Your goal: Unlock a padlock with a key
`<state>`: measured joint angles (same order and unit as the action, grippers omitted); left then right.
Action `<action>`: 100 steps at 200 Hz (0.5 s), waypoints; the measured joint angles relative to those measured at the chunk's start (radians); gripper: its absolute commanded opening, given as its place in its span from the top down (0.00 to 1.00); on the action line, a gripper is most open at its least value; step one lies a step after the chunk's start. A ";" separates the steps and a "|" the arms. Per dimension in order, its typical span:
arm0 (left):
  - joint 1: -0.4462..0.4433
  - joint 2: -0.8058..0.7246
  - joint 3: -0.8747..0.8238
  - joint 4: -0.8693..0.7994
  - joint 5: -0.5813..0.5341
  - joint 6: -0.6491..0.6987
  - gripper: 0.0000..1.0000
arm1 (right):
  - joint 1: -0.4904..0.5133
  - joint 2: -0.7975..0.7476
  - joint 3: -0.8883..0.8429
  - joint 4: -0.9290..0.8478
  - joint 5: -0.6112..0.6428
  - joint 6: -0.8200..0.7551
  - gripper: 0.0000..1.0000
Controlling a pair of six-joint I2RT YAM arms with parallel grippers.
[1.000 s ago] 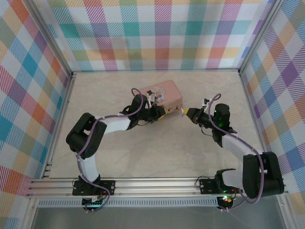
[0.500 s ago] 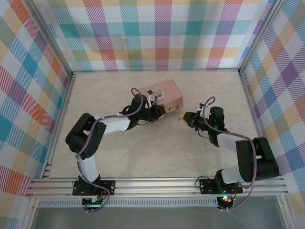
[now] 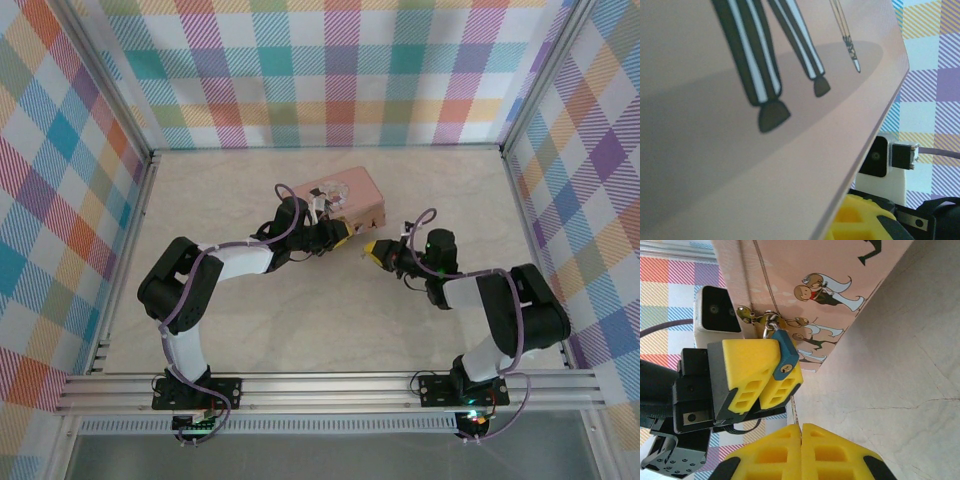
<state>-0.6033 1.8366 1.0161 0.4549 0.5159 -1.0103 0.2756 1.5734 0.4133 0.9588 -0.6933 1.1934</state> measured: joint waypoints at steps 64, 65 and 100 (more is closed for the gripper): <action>0.000 0.000 -0.008 0.016 0.000 -0.002 0.85 | 0.021 0.025 0.016 0.049 0.000 0.025 1.00; 0.000 0.000 -0.008 0.016 0.000 -0.003 0.85 | 0.021 0.026 0.017 0.051 0.000 0.026 1.00; 0.000 0.000 -0.011 0.024 0.000 -0.012 0.85 | 0.027 0.080 0.032 0.117 0.000 0.052 1.00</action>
<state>-0.6033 1.8366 1.0054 0.4786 0.5159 -1.0222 0.3027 1.6535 0.4454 1.0760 -0.6930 1.2453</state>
